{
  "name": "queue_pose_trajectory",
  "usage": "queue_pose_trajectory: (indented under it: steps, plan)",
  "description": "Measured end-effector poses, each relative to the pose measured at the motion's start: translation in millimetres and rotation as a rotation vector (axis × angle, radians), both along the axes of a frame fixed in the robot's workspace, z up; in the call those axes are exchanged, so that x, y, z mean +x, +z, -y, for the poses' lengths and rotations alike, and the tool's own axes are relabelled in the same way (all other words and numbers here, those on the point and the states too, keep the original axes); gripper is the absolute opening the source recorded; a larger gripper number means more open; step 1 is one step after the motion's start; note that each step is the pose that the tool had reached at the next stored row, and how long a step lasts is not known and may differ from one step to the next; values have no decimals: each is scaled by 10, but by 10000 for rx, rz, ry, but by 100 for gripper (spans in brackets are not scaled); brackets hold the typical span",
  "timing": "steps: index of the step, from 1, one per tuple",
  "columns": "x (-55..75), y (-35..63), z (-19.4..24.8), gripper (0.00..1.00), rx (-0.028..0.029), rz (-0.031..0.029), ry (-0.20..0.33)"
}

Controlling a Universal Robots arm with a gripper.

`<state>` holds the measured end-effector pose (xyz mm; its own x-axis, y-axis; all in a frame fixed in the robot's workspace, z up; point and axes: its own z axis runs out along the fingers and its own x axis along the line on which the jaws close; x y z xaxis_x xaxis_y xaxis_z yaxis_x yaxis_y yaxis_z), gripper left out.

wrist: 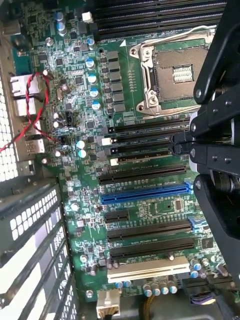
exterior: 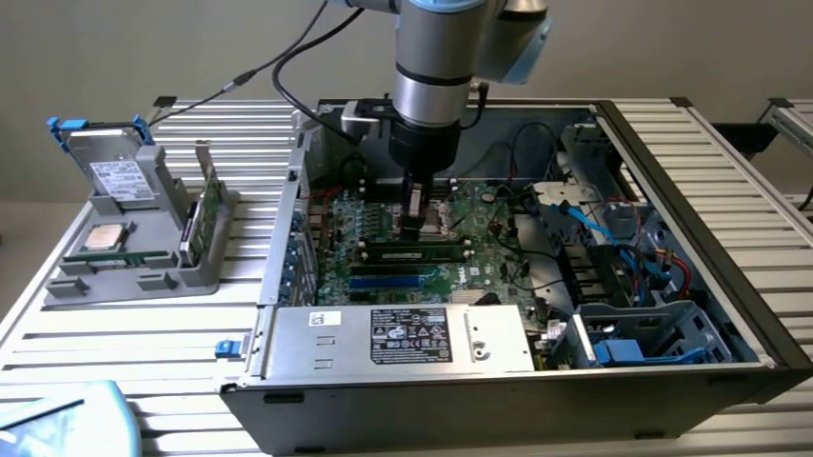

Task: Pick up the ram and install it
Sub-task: 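Press down the ram until it locks into place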

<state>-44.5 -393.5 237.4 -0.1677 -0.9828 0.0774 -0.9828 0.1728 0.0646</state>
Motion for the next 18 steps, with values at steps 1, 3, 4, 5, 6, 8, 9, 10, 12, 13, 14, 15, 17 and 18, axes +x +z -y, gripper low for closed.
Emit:
queue_pose_trajectory:
  steps: [1, 3, 4, 5, 6, 8, 9, 10, 12, 13, 14, 15, 17, 18]
  plan:
    - [0, -2, 0, 10, 1, 2, -155]
    - [0, -7, 0, 10, 1, 4, -498]
    - [0, -9, 0, 10, 0, 4, -669]
    - [0, -12, 0, 10, 1, 5, -828]
    - [0, -15, 0, 10, 1, 5, -1017]
    - [0, -21, 0, 10, 1, 6, -1361]
    - [0, -23, 0, 10, 1, 6, -1528]
    - [0, -26, 0, 10, 0, 6, -1713]
    - [0, -32, 0, 10, 0, 7, -2055]
    - [0, -35, 0, 10, 0, 7, -2241]
    - [0, -38, 0, 10, 0, 8, -2420]
    - [0, -41, 0, 10, 1, 8, -2593]
    - [0, -46, 0, 10, -1, 7, -3028]
    - [0, -47, 0, 10, -2, 7, -3200]
